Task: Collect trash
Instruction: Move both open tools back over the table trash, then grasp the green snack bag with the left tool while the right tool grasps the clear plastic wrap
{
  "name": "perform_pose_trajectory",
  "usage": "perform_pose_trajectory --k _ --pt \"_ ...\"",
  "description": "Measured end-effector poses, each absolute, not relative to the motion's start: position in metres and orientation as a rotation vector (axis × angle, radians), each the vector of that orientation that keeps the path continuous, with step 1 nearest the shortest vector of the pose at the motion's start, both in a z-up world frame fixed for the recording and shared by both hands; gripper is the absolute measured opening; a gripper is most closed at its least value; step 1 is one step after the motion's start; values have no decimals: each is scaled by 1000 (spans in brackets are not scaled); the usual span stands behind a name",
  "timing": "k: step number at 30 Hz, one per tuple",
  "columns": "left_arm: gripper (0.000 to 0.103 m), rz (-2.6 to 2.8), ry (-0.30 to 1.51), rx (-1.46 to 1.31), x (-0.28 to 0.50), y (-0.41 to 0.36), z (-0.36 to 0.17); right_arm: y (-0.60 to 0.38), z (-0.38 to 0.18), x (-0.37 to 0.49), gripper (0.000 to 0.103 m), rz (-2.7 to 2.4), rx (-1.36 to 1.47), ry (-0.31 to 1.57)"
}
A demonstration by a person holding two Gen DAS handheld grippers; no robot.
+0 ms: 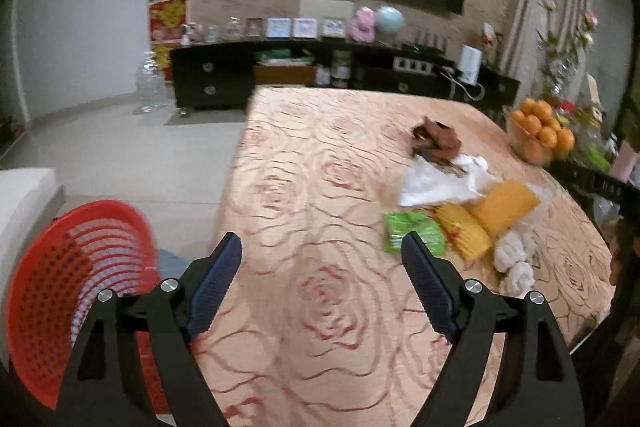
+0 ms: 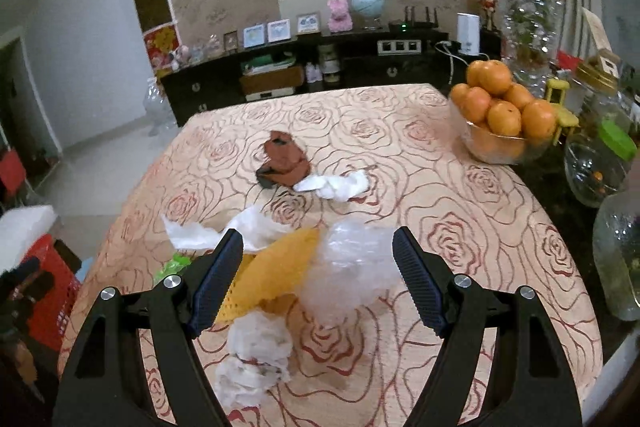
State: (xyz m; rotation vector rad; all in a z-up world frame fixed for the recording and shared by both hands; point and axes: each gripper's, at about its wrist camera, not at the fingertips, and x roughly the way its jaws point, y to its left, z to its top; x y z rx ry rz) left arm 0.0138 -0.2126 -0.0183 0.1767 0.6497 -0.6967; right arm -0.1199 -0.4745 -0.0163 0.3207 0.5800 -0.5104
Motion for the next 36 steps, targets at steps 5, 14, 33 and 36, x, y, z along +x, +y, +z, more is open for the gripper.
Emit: perform_pose_trajectory --k 5,14,33,36 --pt "79 -791 703 244 8 -259 -34 -482 -12 -129 75 -512 339 560" --pt "79 -870 773 360 15 -334 -75 -499 -16 -141 75 -521 407 561" --pt "50 -882 838 288 39 -346 -94 -511 -30 -140 75 -531 437 608" --pt "50 -880 821 304 34 -343 -90 -515 -38 -137 75 -534 442 634"
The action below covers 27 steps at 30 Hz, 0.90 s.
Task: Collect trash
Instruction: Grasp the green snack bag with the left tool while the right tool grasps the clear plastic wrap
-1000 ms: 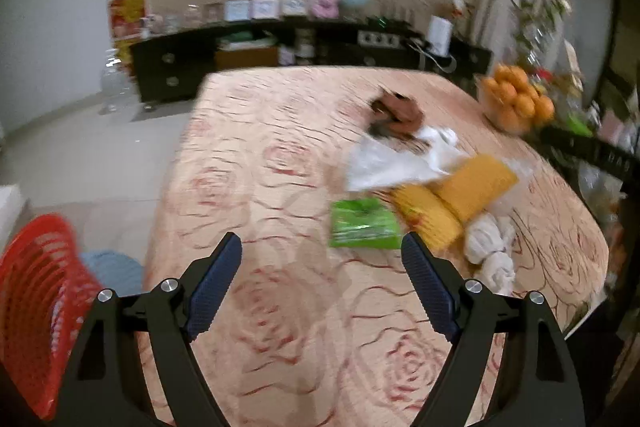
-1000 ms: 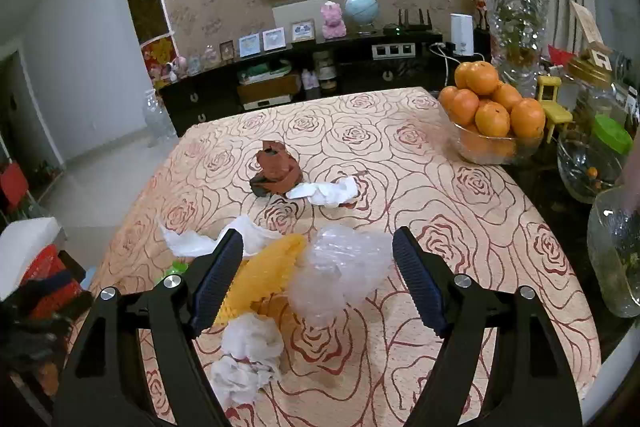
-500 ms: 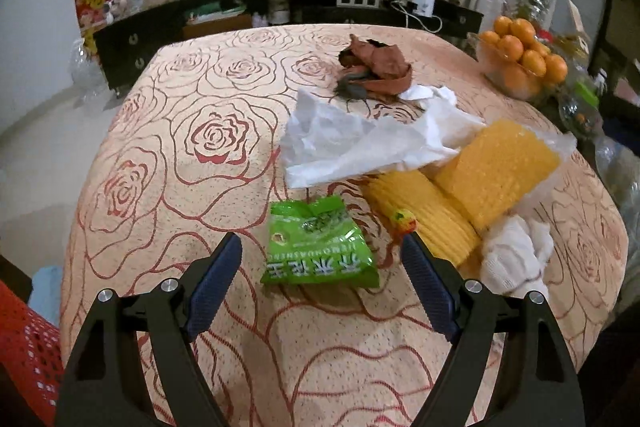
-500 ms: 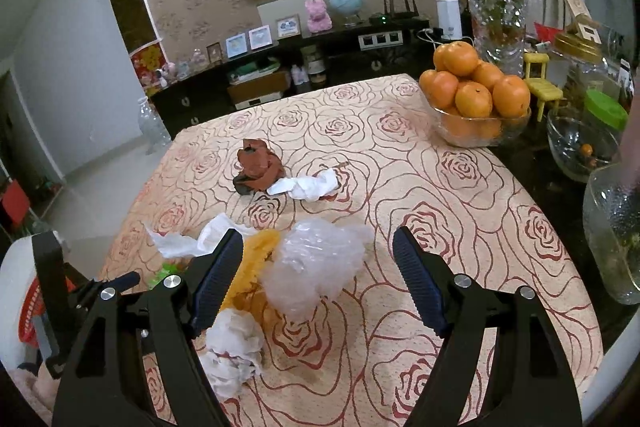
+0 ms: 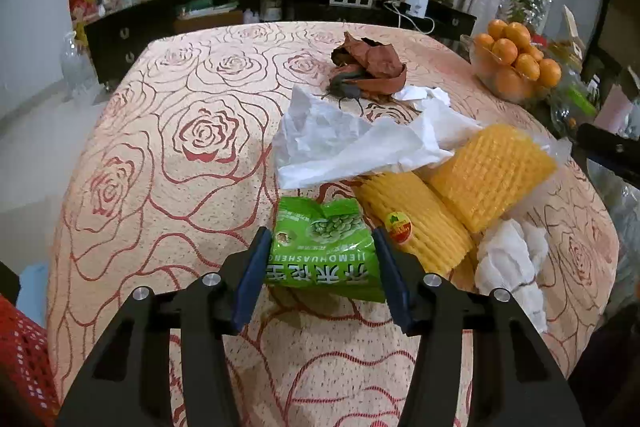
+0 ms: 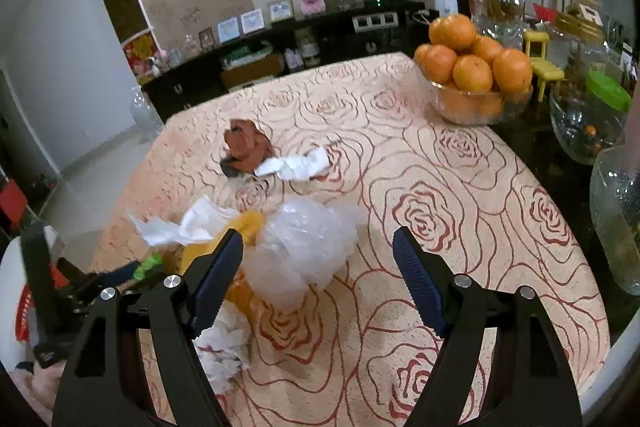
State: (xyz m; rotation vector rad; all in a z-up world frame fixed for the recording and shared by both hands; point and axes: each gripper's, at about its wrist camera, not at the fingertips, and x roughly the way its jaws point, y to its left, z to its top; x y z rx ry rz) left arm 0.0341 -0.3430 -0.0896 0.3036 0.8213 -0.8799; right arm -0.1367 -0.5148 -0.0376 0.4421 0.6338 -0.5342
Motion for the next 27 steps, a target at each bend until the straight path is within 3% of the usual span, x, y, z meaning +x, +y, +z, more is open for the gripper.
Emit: perform_pose_trajectory --k 9,24,25,27 --pt "50 -859 753 252 31 -315 -61 -513 -66 -116 75 -515 392 732" --pt "50 -854 723 206 31 -289 -46 -503 -80 -75 74 -404 394 714" --pt "50 -854 720 207 31 -289 -45 -503 -82 -74 73 -408 396 719" --pt "50 -853 717 212 31 -288 -46 -505 -85 -72 56 -397 411 733"
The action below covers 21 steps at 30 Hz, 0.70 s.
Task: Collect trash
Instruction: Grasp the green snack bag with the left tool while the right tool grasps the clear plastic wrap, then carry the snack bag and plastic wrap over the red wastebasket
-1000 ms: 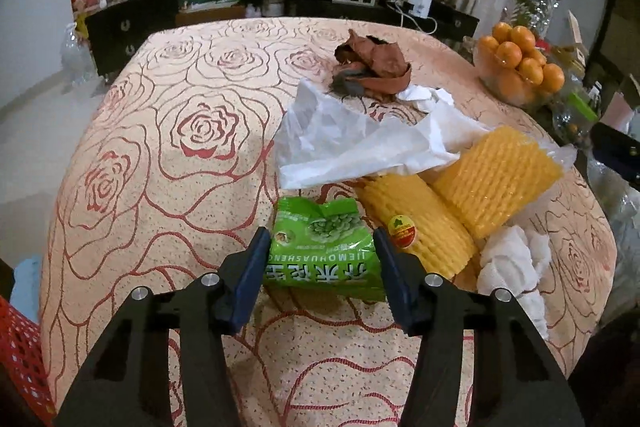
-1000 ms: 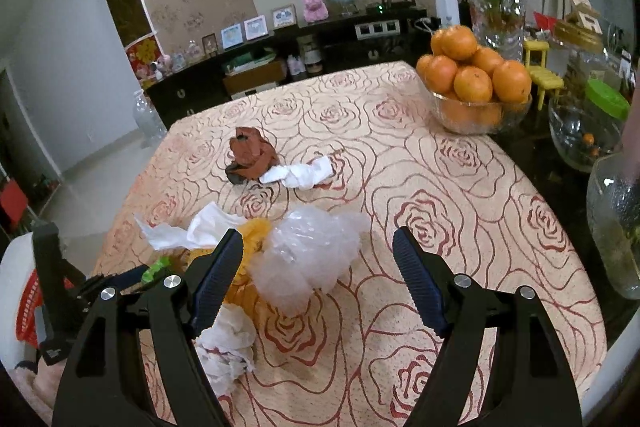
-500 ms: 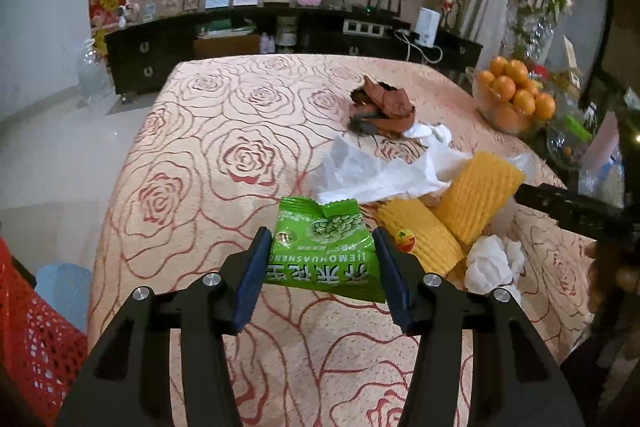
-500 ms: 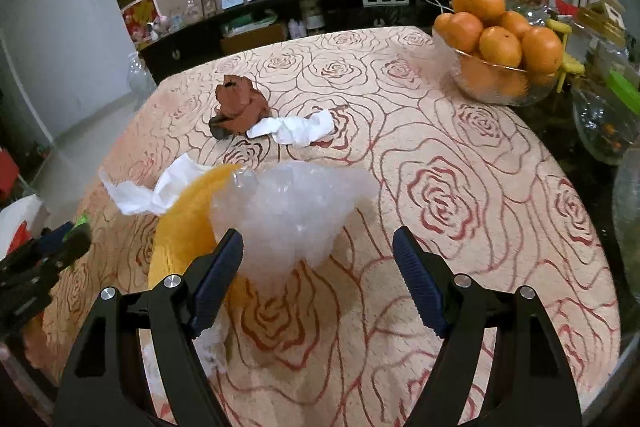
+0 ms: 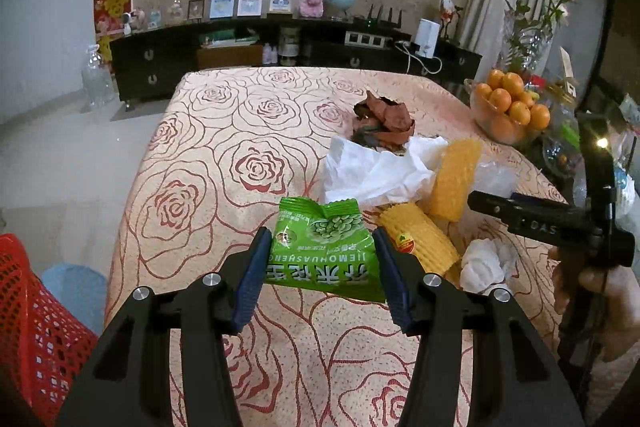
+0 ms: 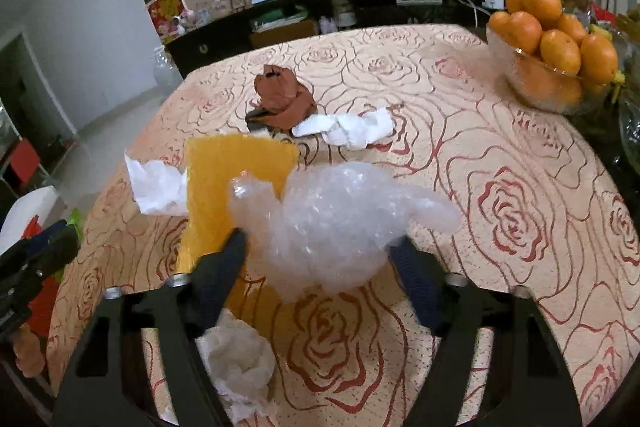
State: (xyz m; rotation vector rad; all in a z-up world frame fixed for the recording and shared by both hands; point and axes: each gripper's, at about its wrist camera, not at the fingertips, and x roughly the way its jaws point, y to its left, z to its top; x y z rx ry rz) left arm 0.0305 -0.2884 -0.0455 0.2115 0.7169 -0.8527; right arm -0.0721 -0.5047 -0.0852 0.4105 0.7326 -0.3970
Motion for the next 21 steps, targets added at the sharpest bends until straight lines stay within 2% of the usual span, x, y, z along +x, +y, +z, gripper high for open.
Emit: perform_pose_trajectory --k 3,6,21 --pt "50 -849 714 216 30 -288 -46 -508 -87 -74 44 -393 435 736" --pt "50 -844 710 213 30 -287 -45 -510 -85 -78 38 -395 444 726" --pt "50 -810 582 175 22 -257 -3 -492 -20 -119 36 -440 394 509"
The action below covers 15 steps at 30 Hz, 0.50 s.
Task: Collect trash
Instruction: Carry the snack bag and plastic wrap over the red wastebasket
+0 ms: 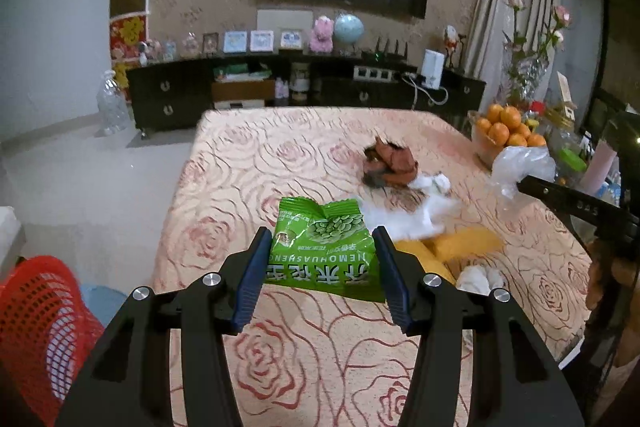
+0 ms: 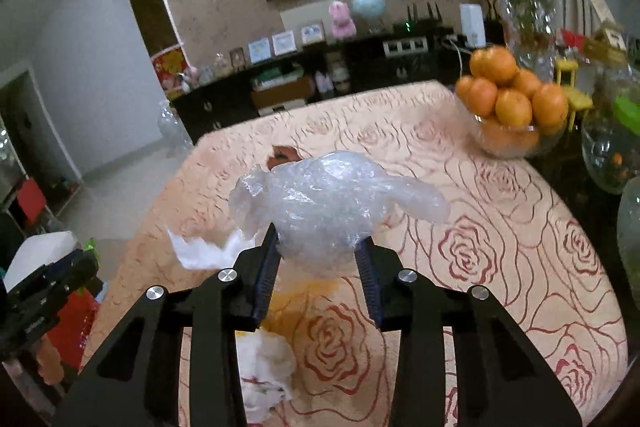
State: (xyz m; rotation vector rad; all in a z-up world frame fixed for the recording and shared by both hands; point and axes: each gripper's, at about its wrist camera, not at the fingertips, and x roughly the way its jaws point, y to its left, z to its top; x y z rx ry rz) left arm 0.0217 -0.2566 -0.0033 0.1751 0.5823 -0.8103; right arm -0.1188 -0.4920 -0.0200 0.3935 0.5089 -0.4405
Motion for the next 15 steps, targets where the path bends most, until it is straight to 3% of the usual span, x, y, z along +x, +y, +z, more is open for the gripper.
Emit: perform_pose_trajectory --k 15 --pt "50 -642 480 147 30 -183 26 -438 3 -85 37 -297 312 487"
